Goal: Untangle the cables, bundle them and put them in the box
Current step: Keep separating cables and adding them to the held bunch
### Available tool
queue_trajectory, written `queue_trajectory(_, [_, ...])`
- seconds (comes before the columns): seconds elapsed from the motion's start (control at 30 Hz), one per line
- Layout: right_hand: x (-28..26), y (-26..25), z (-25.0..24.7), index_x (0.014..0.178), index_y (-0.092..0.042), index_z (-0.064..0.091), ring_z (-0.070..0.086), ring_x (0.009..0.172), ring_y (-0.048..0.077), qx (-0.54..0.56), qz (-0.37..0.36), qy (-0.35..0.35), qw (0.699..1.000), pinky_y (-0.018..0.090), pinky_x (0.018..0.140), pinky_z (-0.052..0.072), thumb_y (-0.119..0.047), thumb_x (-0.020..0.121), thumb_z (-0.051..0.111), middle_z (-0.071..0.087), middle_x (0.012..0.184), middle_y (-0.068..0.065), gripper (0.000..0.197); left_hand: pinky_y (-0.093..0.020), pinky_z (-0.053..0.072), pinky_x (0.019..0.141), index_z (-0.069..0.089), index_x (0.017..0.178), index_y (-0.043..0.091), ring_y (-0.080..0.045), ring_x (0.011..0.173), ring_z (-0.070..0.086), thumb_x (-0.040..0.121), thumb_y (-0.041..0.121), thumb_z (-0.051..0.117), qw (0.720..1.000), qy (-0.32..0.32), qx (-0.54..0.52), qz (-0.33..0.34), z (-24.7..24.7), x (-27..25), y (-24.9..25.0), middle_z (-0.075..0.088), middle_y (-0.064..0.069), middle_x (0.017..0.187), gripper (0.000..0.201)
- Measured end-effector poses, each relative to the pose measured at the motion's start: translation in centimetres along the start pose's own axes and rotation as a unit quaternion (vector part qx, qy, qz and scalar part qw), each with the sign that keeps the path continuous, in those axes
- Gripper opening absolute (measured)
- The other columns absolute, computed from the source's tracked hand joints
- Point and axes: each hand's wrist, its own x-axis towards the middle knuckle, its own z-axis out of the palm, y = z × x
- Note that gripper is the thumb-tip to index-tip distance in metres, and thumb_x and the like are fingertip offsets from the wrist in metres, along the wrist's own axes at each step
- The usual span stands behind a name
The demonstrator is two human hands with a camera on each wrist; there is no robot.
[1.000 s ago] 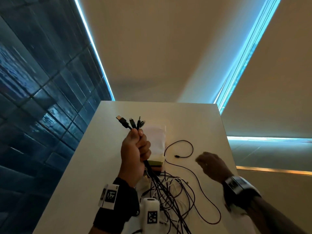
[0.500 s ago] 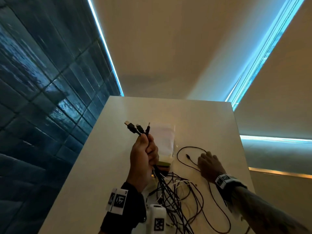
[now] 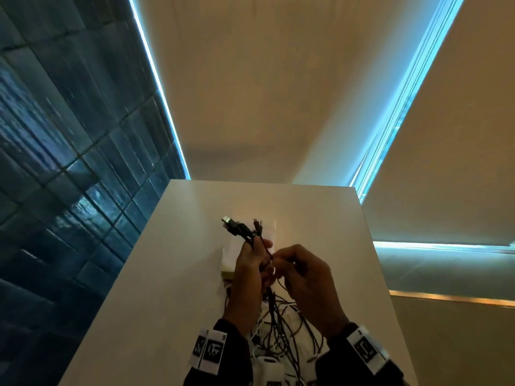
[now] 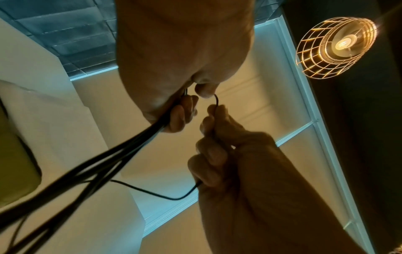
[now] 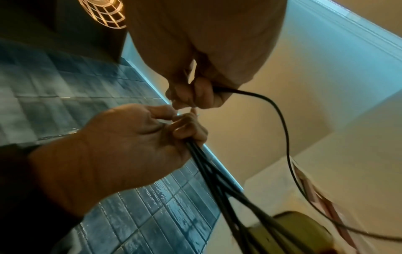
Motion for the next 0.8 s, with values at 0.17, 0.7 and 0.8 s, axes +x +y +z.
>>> queue_trajectory(0.17, [-0.8,-0.9,0.5,0.083,-0.002,0.061,0.059,0.049,0.003,-0.033,-0.006,0.02,0.999,0.011,0.047,0.042,-0.002,0.086,0.066,0.07,0.071,0.01,0.005,-0.04,0.039,0.066,0.066,0.1,0.015,-0.029,0.078,0.047,0.091,0.053,0.045,0.999,-0.042,-0.026,0.021,-0.2,-1.5,0.0,0.054,-0.01,0.081,0.044])
queue_trajectory(0.7, [-1.7,0.8,-0.7,0.079,0.017,0.06,0.044,0.053,-0.002,-0.02,0.007,-0.095,0.995,0.01,0.054,0.037,-0.002,0.094,0.054,0.053,0.058,-0.008,0.024,-0.025,0.03,0.046,0.044,0.074,0.014,-0.01,0.045,0.029,0.103,0.031,0.036,0.985,-0.027,-0.162,0.048,0.5,-2.6,4.1,0.029,0.003,0.054,0.035])
queue_trajectory(0.8, [-1.0,2.3,-1.8,0.079,0.013,0.064,0.052,0.066,0.002,-0.062,0.013,-0.123,0.99,0.014,0.066,0.042,-0.005,0.093,0.058,0.058,0.07,0.007,0.023,-0.027,0.014,0.043,0.044,0.074,0.015,-0.009,0.044,0.018,0.104,0.029,0.034,0.989,-0.014,-0.126,0.07,0.0,-2.4,4.5,0.025,0.003,0.055,0.035])
